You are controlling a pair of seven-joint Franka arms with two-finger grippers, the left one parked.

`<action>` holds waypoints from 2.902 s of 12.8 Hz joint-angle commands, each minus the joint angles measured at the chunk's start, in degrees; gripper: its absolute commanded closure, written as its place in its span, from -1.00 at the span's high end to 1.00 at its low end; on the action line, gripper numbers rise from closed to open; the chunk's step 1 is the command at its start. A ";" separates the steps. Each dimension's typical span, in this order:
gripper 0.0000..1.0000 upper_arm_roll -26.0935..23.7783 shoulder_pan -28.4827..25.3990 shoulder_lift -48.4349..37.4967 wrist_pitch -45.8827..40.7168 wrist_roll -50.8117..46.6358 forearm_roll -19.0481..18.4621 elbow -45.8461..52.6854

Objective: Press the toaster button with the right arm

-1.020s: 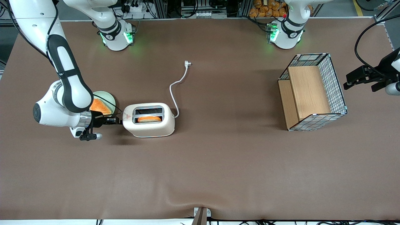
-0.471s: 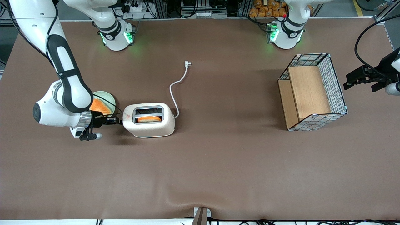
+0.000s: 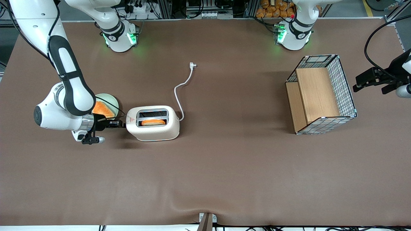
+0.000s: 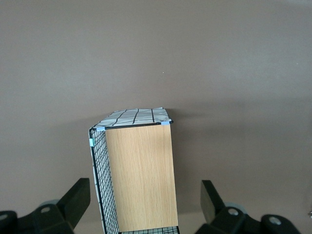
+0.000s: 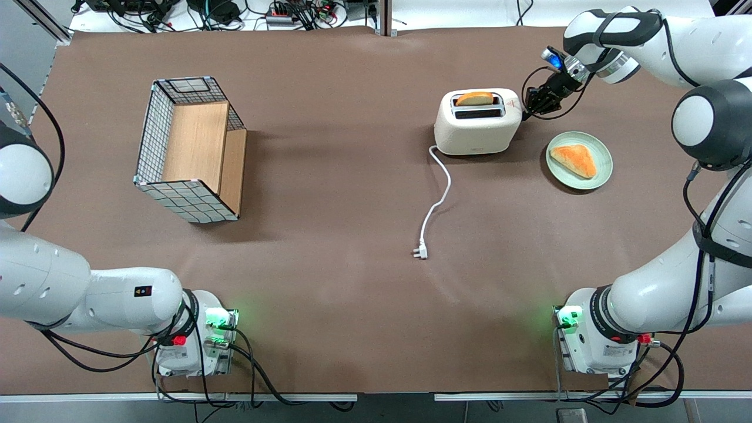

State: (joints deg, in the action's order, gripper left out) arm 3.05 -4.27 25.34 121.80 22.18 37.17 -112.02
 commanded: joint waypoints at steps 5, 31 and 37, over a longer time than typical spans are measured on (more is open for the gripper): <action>-1.00 -0.77 -0.74 2.87 3.62 2.17 2.64 -0.40; 1.00 3.88 3.48 1.82 -12.26 3.32 -8.86 13.30; 1.00 5.65 3.74 -1.34 -17.38 -2.64 -20.88 21.74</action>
State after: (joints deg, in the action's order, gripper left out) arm 9.43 -0.76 25.71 105.88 23.22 21.14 -92.58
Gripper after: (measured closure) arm 0.000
